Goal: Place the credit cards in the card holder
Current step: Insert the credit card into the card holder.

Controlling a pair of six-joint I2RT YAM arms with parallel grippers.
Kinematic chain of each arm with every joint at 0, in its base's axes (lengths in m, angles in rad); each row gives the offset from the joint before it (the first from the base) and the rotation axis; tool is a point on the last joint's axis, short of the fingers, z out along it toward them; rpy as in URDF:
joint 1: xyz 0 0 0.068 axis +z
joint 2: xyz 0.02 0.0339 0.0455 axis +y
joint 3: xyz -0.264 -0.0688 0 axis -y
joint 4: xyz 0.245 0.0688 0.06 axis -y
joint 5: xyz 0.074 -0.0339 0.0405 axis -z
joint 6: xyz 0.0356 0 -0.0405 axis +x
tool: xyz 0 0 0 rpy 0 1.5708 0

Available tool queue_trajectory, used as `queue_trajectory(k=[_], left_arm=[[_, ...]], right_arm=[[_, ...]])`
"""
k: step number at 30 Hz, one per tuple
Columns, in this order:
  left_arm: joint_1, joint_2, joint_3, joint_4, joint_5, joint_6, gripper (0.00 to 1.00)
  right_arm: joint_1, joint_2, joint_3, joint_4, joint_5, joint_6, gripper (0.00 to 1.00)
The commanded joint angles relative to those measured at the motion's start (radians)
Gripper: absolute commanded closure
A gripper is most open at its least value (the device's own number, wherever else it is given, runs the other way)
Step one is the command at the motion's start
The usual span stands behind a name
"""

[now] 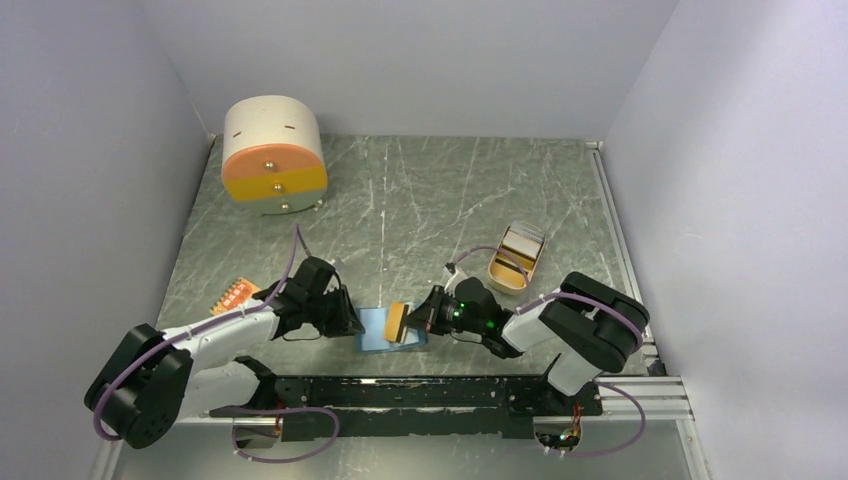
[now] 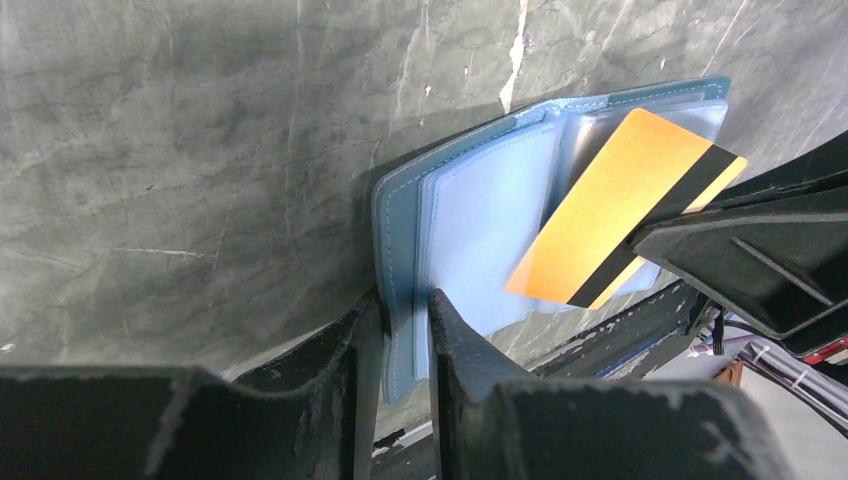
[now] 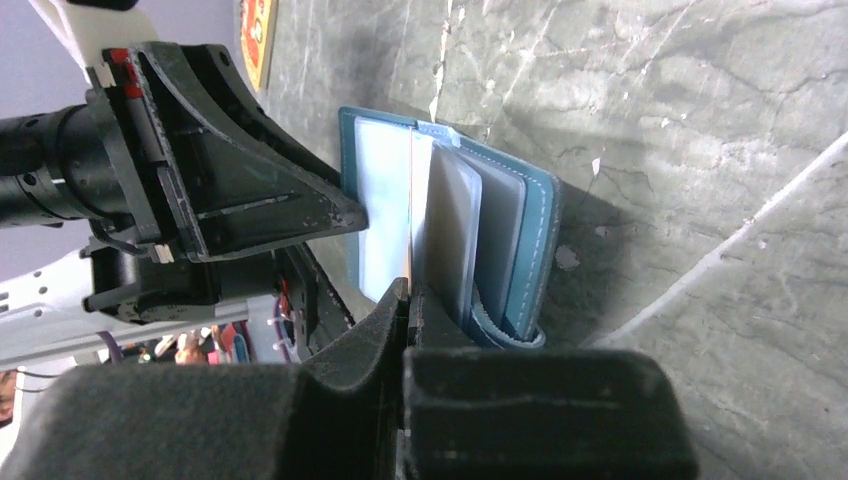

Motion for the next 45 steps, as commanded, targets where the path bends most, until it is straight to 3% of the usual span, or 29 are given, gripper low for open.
queue_trajectory(k=[1, 7, 13, 25, 39, 42, 45], left_arm=[[0.005, 0.009, 0.007, 0.036, 0.017, 0.000, 0.72], [0.005, 0.008, 0.012, 0.022, 0.010, 0.006, 0.73], [0.005, 0.005, 0.005, 0.026, 0.011, 0.009, 0.73], [0.005, 0.001, 0.014, 0.017, 0.002, 0.013, 0.74], [0.005, -0.002, 0.038, 0.015, 0.006, 0.027, 0.75], [0.004, -0.014, 0.044, 0.017, 0.026, 0.026, 0.76], [0.006, -0.030, 0.045, 0.014, 0.033, 0.022, 0.76]], right_arm=[[0.012, 0.000, 0.013, -0.052, 0.021, -0.036, 1.00], [0.011, -0.022, 0.013, -0.104, 0.005, -0.047, 0.99], [0.011, -0.050, 0.109, -0.288, -0.031, -0.116, 0.99], [0.010, -0.003, 0.127, -0.288, -0.096, -0.091, 0.99], [0.002, 0.090, 0.233, -0.398, -0.180, -0.184, 1.00], [0.000, 0.101, 0.269, -0.447, -0.181, -0.220, 0.96], [0.001, 0.098, 0.298, -0.497, -0.159, -0.237, 0.84]])
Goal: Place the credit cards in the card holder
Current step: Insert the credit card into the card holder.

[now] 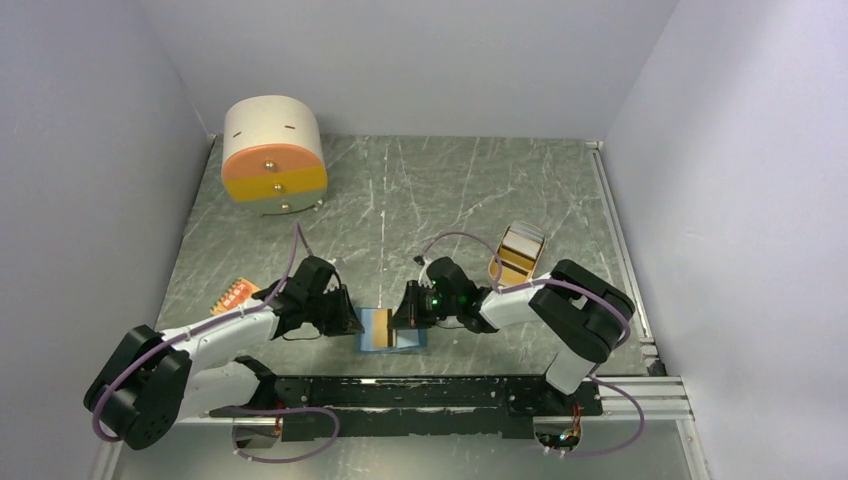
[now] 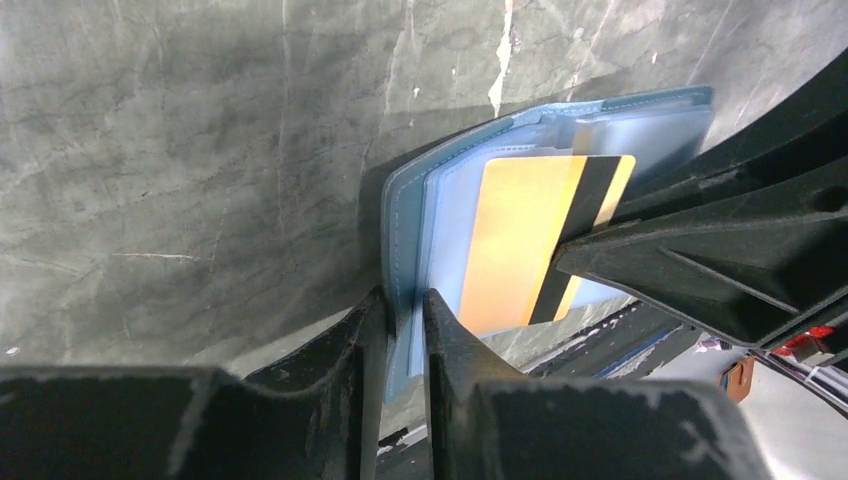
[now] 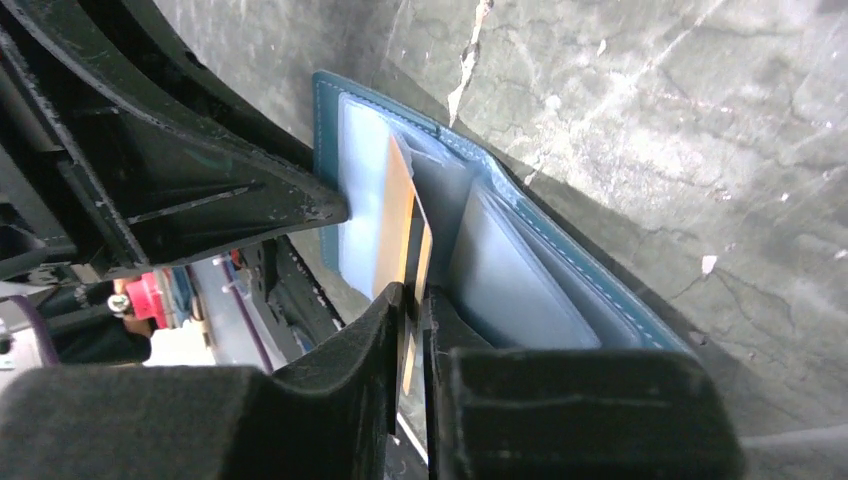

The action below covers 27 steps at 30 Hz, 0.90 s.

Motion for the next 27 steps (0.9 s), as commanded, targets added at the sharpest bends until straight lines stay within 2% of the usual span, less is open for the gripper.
queue_trajectory(k=[1, 6, 8, 10, 20, 27], left_arm=[[0.005, -0.033, 0.039, 0.009, 0.027, 0.006, 0.76], [0.004, -0.049, 0.034, 0.006, 0.031, 0.001, 0.79], [0.005, -0.054, 0.029, 0.016, 0.039, -0.006, 0.86], [0.004, -0.056, 0.025, 0.025, 0.047, -0.010, 0.91], [0.005, -0.060, -0.002, 0.075, 0.103, -0.039, 0.91], [0.005, -0.080, -0.039, 0.163, 0.163, -0.075, 0.77]], right_arm=[[-0.001, 0.008, 0.037, -0.133, 0.034, -0.069, 0.80], [-0.001, -0.073, 0.029, -0.205, 0.107, -0.053, 0.62], [0.000, -0.090, 0.018, -0.203, 0.105, -0.033, 0.60], [0.002, -0.088, 0.014, -0.207, 0.104, -0.022, 0.59], [0.029, -0.102, 0.014, -0.190, 0.126, -0.003, 0.59], [0.043, -0.075, -0.011, -0.092, 0.107, 0.035, 0.59]])
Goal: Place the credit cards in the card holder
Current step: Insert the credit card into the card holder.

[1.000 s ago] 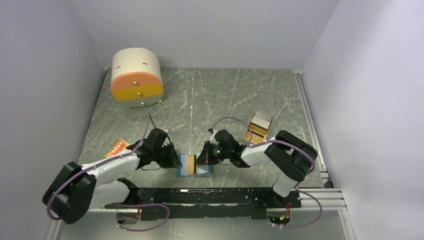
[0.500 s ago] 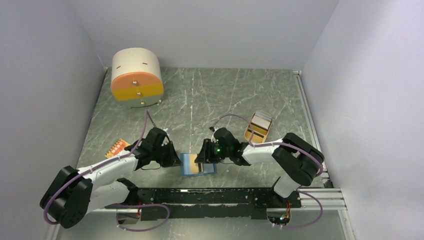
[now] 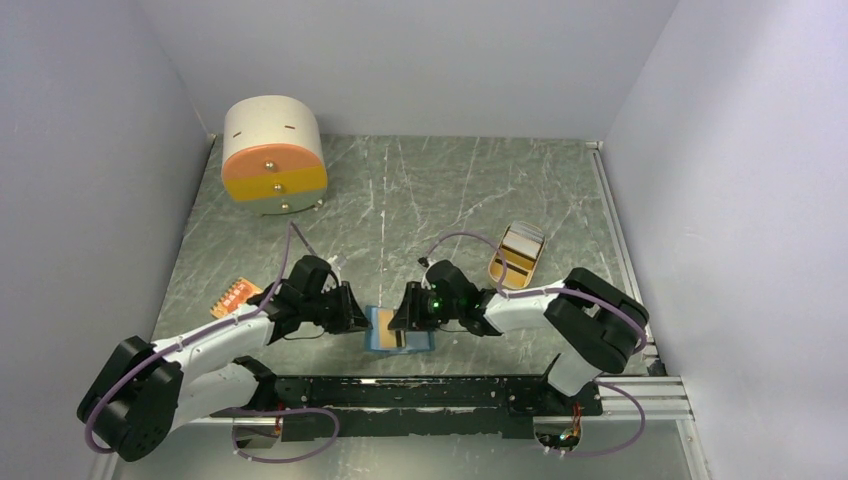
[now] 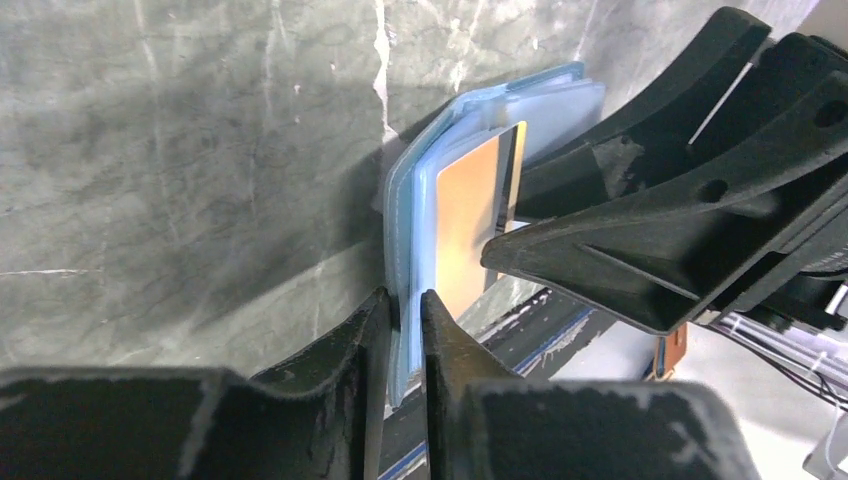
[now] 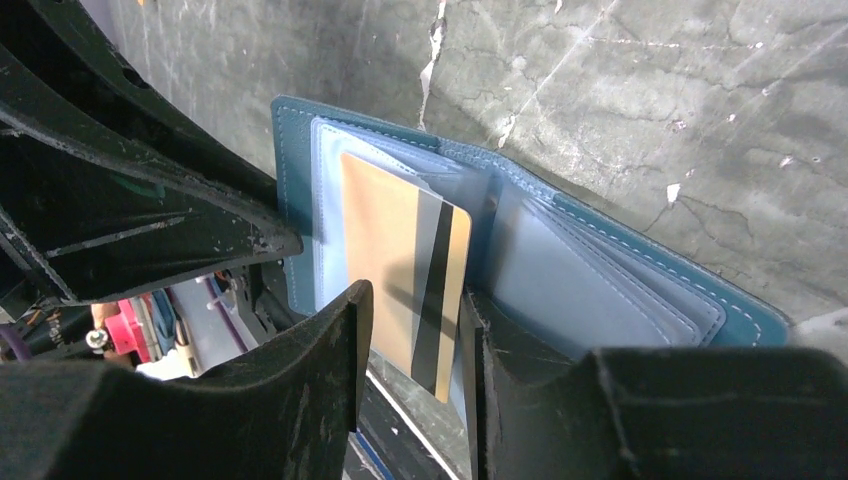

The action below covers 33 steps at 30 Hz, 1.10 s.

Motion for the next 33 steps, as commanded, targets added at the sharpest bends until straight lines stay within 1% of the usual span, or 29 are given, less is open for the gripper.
queue_trajectory(k=[1, 4, 7, 8, 9, 10, 14, 18, 25, 33], left_arm=[[0.006, -0.018, -0.026, 0.101, 0.075, -0.035, 0.76], [0.005, -0.007, -0.032, 0.123, 0.088, -0.035, 0.74], [0.004, 0.008, -0.040, 0.167, 0.115, -0.043, 0.75], [0.004, 0.012, -0.043, 0.184, 0.123, -0.045, 0.80], [0.004, 0.016, -0.046, 0.195, 0.127, -0.048, 0.88], [0.005, 0.020, -0.048, 0.204, 0.133, -0.051, 0.91], [0.005, 0.014, -0.050, 0.186, 0.115, -0.052, 0.91], [0.005, -0.001, -0.041, 0.150, 0.093, -0.046, 0.91], [0.006, -0.014, -0.026, 0.121, 0.080, -0.043, 0.91], [0.005, -0.091, -0.035, 0.108, 0.081, -0.058, 0.91]], right_arm=[[0.010, 0.007, -0.030, 0.075, 0.006, 0.030, 0.59], [0.011, -0.006, -0.035, 0.084, 0.013, 0.025, 0.59], [0.010, -0.010, -0.028, 0.065, 0.013, 0.016, 0.58], [0.010, -0.012, -0.029, 0.062, 0.011, 0.017, 0.58], [0.010, -0.016, -0.030, 0.055, 0.012, 0.017, 0.58], [0.010, -0.021, -0.030, 0.043, 0.016, 0.016, 0.56], [0.010, -0.059, -0.030, -0.034, 0.047, 0.000, 0.49], [0.011, -0.083, -0.047, -0.025, 0.044, 0.005, 0.50], [0.020, -0.046, -0.046, 0.046, 0.007, 0.034, 0.52], [0.031, 0.018, -0.061, 0.206, -0.037, 0.101, 0.52]])
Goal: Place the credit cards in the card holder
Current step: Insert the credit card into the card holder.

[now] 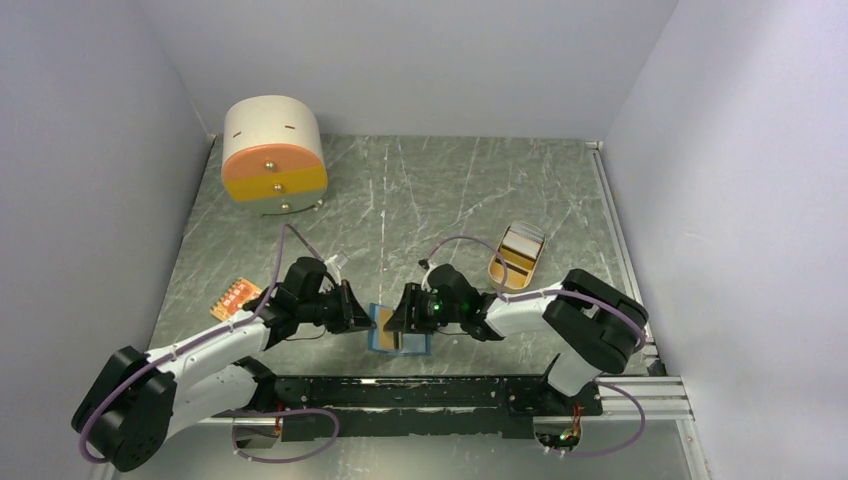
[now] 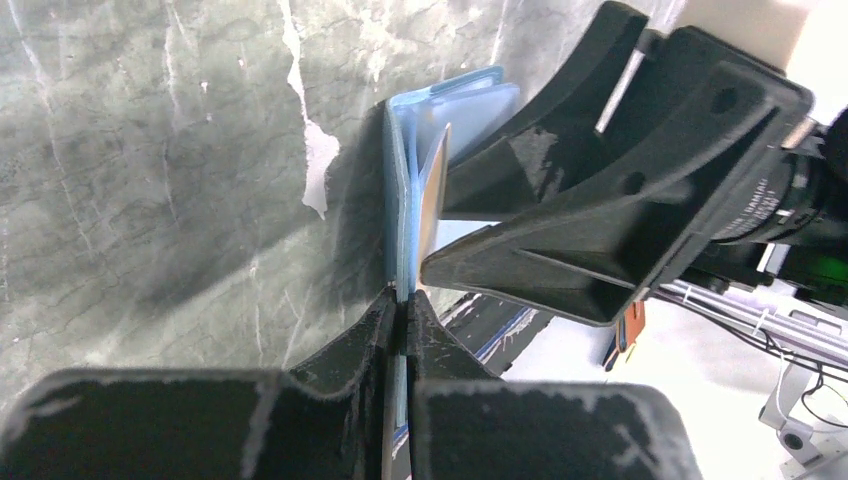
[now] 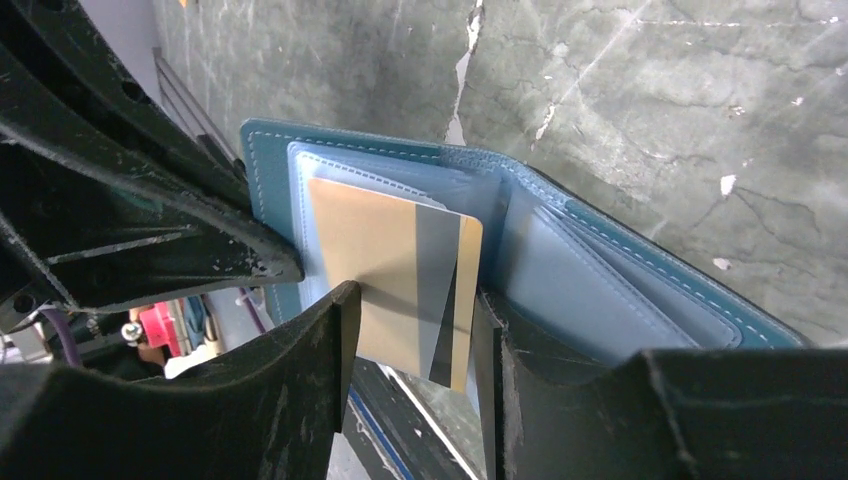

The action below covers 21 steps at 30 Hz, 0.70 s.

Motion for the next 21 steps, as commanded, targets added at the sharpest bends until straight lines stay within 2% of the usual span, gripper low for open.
queue_trajectory(k=[1, 10, 11, 14, 16, 17, 19, 21], left_arm=[[0.005, -0.047, 0.003, 0.013, -0.004, -0.016, 0.91], [0.004, -0.006, -0.033, 0.096, 0.029, -0.021, 0.91], [0.004, 0.004, -0.032, 0.098, 0.029, -0.021, 0.89], [0.006, 0.010, -0.035, 0.115, 0.039, -0.022, 0.75], [0.004, -0.004, -0.041, 0.132, 0.051, -0.026, 0.72], [0.005, -0.014, -0.045, 0.136, 0.055, -0.027, 0.75], [0.005, -0.033, -0.046, 0.132, 0.053, -0.033, 0.89], [0.005, -0.060, -0.046, 0.113, 0.042, -0.036, 0.91]], right_arm=[[0.012, 0.034, -0.026, 0.133, -0.033, 0.049, 0.52], [0.012, 0.040, -0.077, 0.271, -0.028, 0.098, 0.53], [0.012, 0.042, -0.080, 0.281, -0.031, 0.104, 0.52], [0.012, 0.056, -0.086, 0.308, -0.036, 0.119, 0.51], [0.012, 0.068, -0.093, 0.338, -0.042, 0.132, 0.51], [0.012, 0.074, -0.097, 0.351, -0.044, 0.138, 0.51], [0.011, 0.085, -0.103, 0.373, -0.048, 0.145, 0.51], [0.012, 0.091, -0.104, 0.376, -0.048, 0.144, 0.51]])
